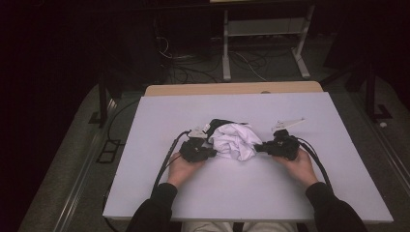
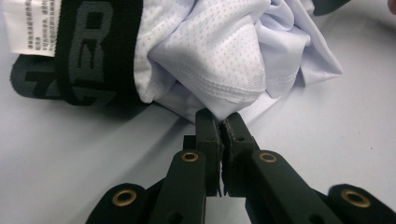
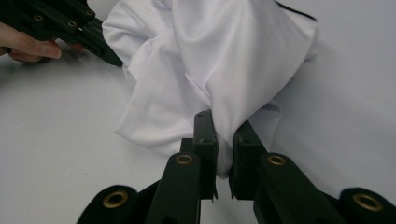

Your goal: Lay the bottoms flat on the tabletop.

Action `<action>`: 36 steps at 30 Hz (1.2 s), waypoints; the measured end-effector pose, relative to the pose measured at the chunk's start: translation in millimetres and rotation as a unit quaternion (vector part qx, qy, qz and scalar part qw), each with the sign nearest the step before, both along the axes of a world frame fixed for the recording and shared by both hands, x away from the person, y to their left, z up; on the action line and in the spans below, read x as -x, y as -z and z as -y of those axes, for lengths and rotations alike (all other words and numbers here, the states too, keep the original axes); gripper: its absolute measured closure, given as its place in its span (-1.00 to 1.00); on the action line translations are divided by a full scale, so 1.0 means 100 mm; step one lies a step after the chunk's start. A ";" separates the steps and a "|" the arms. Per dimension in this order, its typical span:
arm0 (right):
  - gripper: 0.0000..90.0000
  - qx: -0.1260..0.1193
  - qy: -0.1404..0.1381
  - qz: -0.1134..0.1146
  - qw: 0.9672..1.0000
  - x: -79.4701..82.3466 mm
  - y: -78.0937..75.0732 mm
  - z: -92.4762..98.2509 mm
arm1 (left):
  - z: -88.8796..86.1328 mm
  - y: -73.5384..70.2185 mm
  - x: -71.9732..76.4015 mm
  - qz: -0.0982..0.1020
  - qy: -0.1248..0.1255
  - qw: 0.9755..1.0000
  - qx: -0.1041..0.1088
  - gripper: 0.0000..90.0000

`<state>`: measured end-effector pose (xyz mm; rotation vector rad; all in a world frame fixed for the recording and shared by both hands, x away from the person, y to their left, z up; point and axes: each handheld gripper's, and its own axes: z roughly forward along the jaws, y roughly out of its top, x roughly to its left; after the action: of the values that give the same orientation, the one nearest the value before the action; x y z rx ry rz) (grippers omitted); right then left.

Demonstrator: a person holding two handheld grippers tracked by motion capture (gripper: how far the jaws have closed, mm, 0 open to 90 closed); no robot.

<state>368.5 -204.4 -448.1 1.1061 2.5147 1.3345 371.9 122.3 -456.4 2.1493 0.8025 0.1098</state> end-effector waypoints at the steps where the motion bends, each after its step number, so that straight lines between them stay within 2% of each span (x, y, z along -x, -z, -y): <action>1: 0.83 -0.003 0.008 -0.005 1.000 0.00 -0.02 0.04 | -0.01 -0.01 0.00 0.003 0.000 1.000 0.000 0.93; 4: 0.83 -0.007 0.015 -0.011 1.000 -0.01 -0.04 0.08 | -0.02 -0.03 0.00 0.005 -0.001 1.000 -0.001 0.93; 9: 0.84 -0.013 0.049 -0.041 0.998 -0.03 -0.10 0.21 | -0.04 -0.06 0.01 0.011 -0.004 1.000 -0.002 0.93; 12: 0.84 -0.017 0.058 -0.051 0.997 -0.04 -0.11 0.28 | -0.08 -0.09 0.01 0.015 -0.009 1.000 0.000 0.94; 22: 0.84 -0.022 0.072 -0.058 0.995 -0.01 -0.16 0.42 | -0.17 -0.17 0.04 0.022 -0.016 1.000 -0.001 0.94; 30: 0.84 -0.023 0.078 -0.058 0.995 0.15 -0.25 0.55 | -0.28 -0.27 0.15 0.031 -0.020 0.999 0.003 0.95; 36: 0.84 -0.033 0.088 -0.057 0.994 0.32 -0.31 0.67 | -0.36 -0.33 0.26 0.033 -0.020 0.999 0.008 0.96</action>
<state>337.0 -271.4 -417.4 1.4206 2.3956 1.3527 345.7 158.2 -423.2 2.1031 0.8053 0.1932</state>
